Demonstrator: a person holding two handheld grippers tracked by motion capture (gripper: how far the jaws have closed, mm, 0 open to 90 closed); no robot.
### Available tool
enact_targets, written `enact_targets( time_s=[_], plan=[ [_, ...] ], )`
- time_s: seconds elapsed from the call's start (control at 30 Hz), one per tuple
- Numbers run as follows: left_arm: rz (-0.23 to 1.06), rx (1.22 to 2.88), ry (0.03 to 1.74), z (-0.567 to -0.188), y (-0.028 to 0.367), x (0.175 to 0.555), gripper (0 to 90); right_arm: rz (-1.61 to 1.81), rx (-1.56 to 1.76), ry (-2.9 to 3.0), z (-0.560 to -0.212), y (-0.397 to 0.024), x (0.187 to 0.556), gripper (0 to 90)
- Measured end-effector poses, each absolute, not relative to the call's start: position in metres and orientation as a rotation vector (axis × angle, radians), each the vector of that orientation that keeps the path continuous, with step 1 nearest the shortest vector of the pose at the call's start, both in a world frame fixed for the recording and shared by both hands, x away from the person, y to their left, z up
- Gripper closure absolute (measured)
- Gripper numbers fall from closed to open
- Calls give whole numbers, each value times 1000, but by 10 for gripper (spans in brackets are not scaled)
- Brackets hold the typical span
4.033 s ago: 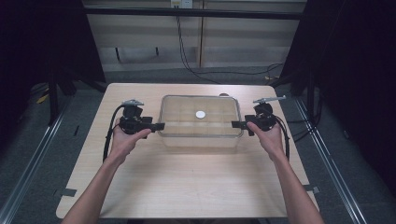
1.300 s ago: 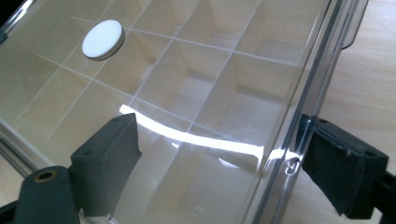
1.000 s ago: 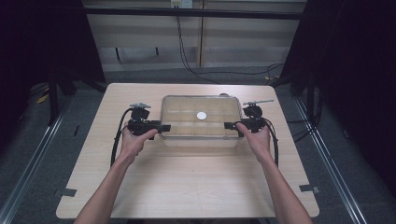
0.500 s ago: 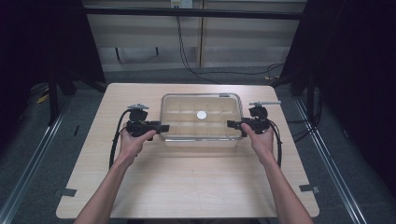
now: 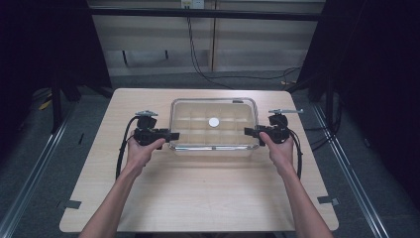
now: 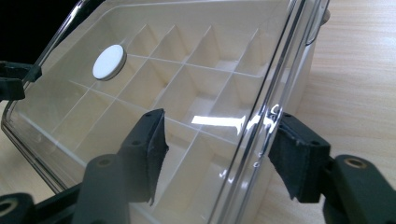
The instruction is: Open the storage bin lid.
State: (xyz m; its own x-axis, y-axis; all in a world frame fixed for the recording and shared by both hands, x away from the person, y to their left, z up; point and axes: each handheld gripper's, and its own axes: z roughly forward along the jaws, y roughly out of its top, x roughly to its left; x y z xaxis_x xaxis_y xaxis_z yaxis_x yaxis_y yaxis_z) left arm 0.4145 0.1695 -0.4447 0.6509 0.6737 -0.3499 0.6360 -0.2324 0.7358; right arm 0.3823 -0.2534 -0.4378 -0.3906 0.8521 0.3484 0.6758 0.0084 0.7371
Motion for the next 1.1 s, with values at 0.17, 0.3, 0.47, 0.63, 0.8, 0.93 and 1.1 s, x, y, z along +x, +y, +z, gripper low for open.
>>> enact_targets(
  time_s=[0.17,0.3,0.47,0.63,0.8,0.93,1.1],
  plan=[
    [37,1931,1022,-445,172,415,476,1350,1599,2076,-436,-255,380,435],
    [51,1934,1018,-443,175,413,507,1409,1585,2085,-435,-257,379,470],
    [69,1931,1028,-443,177,412,526,1418,1573,2101,-437,-257,379,488],
    [73,1926,1022,-441,178,411,541,1431,1570,2110,-437,-257,377,506],
    [78,1923,1009,-439,179,409,581,1448,1575,2098,-436,-260,376,530],
    [82,1919,996,-437,181,408,599,1454,1581,2098,-436,-261,374,543],
    [93,1918,988,-435,184,406,630,1453,1569,2111,-437,-260,373,558]
  ],
)
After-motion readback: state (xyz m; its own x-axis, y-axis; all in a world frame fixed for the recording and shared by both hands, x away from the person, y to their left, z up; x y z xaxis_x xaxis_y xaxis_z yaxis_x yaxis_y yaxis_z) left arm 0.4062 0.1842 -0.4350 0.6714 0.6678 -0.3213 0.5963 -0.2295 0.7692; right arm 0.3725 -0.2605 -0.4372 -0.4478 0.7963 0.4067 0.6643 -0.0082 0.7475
